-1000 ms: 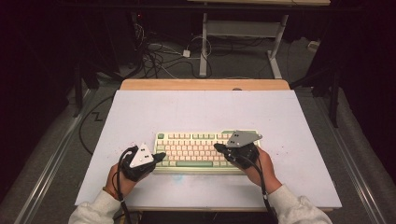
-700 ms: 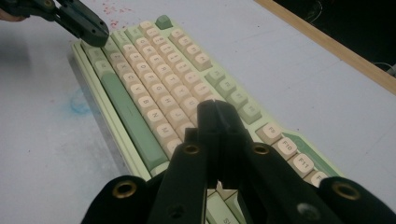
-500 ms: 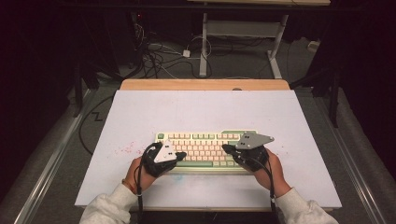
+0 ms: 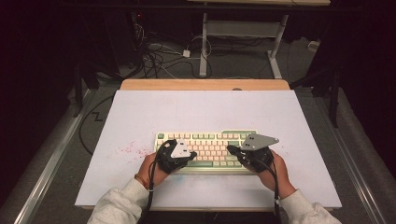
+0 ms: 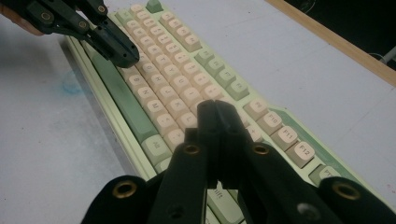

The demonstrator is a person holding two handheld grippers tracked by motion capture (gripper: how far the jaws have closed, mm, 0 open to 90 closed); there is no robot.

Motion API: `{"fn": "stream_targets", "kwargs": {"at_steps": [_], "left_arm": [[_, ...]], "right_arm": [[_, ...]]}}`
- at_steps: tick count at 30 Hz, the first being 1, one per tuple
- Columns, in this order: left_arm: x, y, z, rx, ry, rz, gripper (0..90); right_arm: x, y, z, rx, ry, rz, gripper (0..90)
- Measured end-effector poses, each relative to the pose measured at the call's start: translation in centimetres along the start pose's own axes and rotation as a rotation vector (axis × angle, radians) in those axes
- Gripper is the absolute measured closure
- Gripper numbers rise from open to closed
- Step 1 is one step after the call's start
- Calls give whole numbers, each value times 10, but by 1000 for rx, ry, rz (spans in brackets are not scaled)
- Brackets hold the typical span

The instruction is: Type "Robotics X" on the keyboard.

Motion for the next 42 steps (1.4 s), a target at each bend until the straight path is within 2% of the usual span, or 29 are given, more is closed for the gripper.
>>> {"fn": "stream_targets", "kwargs": {"at_steps": [29,42], "left_arm": [[-17,-7,1,22,-81,-1,875],[8,-9,2,12,3,39,875]], "right_arm": [[-8,-3,-3,19,-29,16,900],[-5,-2,-1,22,-17,14,900]]}}
Point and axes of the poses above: each handheld gripper's, and its own axes: x roughly backward along the jaws, z roughly out of its top, y roughly to its right, the point moved 1 cm from there along -x, roughly forward along the jaws, and after that the axes turned 11 degrees about -z, right-handed, at the moved point
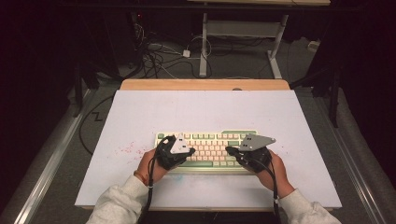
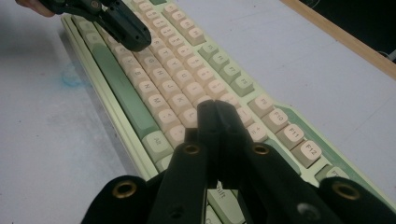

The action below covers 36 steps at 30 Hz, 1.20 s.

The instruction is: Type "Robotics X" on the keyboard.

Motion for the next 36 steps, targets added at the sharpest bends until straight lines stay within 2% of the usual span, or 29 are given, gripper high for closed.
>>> {"fn": "stream_targets", "kwargs": {"at_steps": [10,14,22,27,36], "left_arm": [[23,-4,-6,4,79,48,875],[31,-6,-10,9,96,60,875],[40,-7,-20,18,101,86,875],[46,-7,-26,18,95,108,875],[55,-2,-45,12,111,114,875]], "right_arm": [[3,3,1,-2,22,-12,900],[4,4,2,-1,24,-14,900],[3,5,2,-2,17,-23,900],[4,6,4,-3,31,-28,900],[3,8,8,-6,39,-23,900]]}}
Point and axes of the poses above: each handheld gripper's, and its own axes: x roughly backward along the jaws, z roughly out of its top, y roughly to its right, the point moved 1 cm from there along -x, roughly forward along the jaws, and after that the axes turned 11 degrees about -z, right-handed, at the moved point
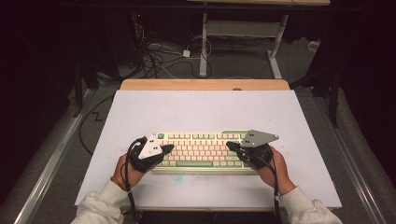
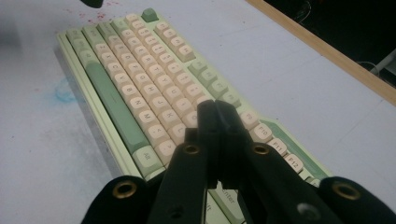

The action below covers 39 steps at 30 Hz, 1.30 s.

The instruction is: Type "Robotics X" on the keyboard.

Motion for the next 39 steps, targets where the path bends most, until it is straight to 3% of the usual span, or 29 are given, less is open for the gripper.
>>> {"fn": "stream_targets", "kwargs": {"at_steps": [6,14,16,28,39], "left_arm": [[9,-1,-11,27,15,19,875],[16,2,-21,45,-1,30,874],[20,3,-22,60,19,29,875],[27,4,-34,75,17,32,875],[25,3,-40,83,-4,24,875]], "right_arm": [[-9,-2,5,6,-5,4,900],[-32,-11,10,27,-34,28,900],[-38,-14,11,33,-50,31,900],[-64,-23,11,62,-108,45,900],[-77,-26,7,53,-142,42,900]]}}
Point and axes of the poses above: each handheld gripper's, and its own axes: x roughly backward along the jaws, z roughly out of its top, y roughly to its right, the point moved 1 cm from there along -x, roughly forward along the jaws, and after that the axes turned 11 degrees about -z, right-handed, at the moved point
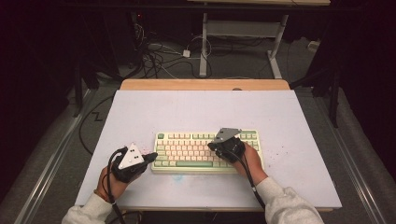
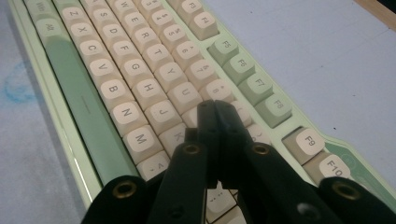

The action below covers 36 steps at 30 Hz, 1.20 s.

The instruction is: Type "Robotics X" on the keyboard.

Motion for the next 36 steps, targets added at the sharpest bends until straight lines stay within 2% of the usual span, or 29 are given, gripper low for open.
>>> {"fn": "stream_targets", "kwargs": {"at_steps": [15,18,19,21,31,36], "left_arm": [[-5,0,-2,0,-15,-12,875],[-7,0,-2,-3,-22,-13,875],[-7,0,-1,-3,-20,-15,875],[-7,0,-1,-3,-16,-14,874],[-11,2,0,-4,-28,-22,875],[-13,3,1,-9,-35,-24,875]], "right_arm": [[-9,3,-1,5,-35,-9,900],[-11,3,-1,8,-53,19,900],[-11,3,0,28,-50,20,900],[-9,3,0,28,-55,13,900],[12,8,1,-15,42,-2,900],[22,10,0,-28,65,-11,900]]}}
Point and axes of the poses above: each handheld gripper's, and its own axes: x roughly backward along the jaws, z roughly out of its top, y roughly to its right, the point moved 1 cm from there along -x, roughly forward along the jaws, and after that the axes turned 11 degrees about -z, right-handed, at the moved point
